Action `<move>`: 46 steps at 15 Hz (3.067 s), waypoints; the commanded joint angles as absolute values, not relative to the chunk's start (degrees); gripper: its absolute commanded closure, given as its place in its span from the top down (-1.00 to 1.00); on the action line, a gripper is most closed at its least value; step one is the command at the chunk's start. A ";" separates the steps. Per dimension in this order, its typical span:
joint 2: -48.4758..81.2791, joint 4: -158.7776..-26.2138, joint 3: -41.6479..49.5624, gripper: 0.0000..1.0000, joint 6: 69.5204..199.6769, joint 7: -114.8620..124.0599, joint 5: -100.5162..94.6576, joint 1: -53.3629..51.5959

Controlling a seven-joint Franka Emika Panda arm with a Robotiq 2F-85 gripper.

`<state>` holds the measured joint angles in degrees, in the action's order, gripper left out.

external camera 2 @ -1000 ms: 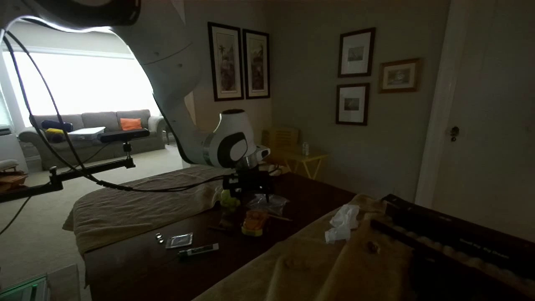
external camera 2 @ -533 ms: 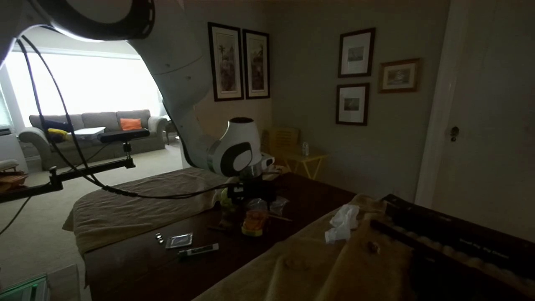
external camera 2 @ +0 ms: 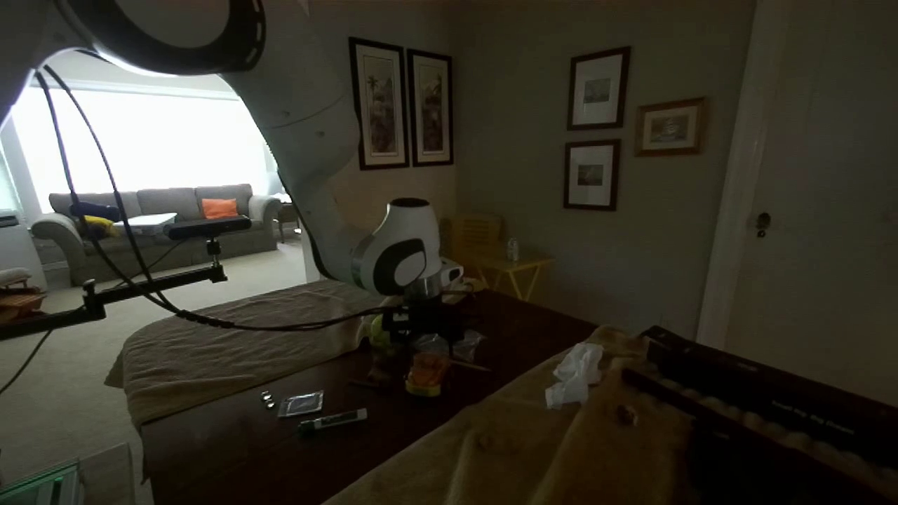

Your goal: Move the toy car forward

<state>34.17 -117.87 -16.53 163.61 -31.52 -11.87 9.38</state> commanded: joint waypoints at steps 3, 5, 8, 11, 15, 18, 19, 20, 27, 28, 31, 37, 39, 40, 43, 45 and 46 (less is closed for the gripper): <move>33.82 -116.54 -15.31 1.00 160.68 -25.82 -7.96 6.68; 33.84 -116.66 -15.36 1.00 159.70 -24.95 -7.22 6.45; 33.58 -117.22 -14.57 1.00 158.21 -23.65 -6.66 6.00; 33.14 -117.78 -13.51 1.00 157.43 -22.92 -6.66 5.98; 32.89 -117.42 -11.59 1.00 156.33 -23.23 -7.92 5.33; 33.34 -116.86 -11.81 1.00 154.67 -24.70 -7.75 5.56; 33.65 -116.64 -12.19 1.00 154.24 -25.53 -7.71 5.74; 33.76 -116.51 -12.13 1.00 154.01 -25.91 -7.93 5.56; 35.03 -114.52 -11.51 1.00 154.47 -29.65 -9.73 4.41; 35.27 -114.17 -11.43 1.00 154.36 -29.89 -9.71 4.31; 36.12 -113.06 -11.32 1.00 153.96 -30.34 -9.58 4.17; 39.04 -110.04 -10.46 1.00 154.03 -28.73 -9.32 3.25; 39.91 -109.12 -10.26 1.00 154.11 -28.26 -9.19 3.01; 40.30 -108.69 -10.23 1.00 154.06 -28.01 -9.15 2.90; 41.08 -107.68 -10.38 1.00 153.92 -27.76 -9.07 2.70; 41.42 -107.20 -10.36 1.00 153.86 -27.67 -9.10 2.58; 41.50 -107.00 -10.35 1.00 153.82 -27.66 -9.13 2.55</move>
<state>40.25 -109.52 -11.01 155.41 -28.90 -8.91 3.53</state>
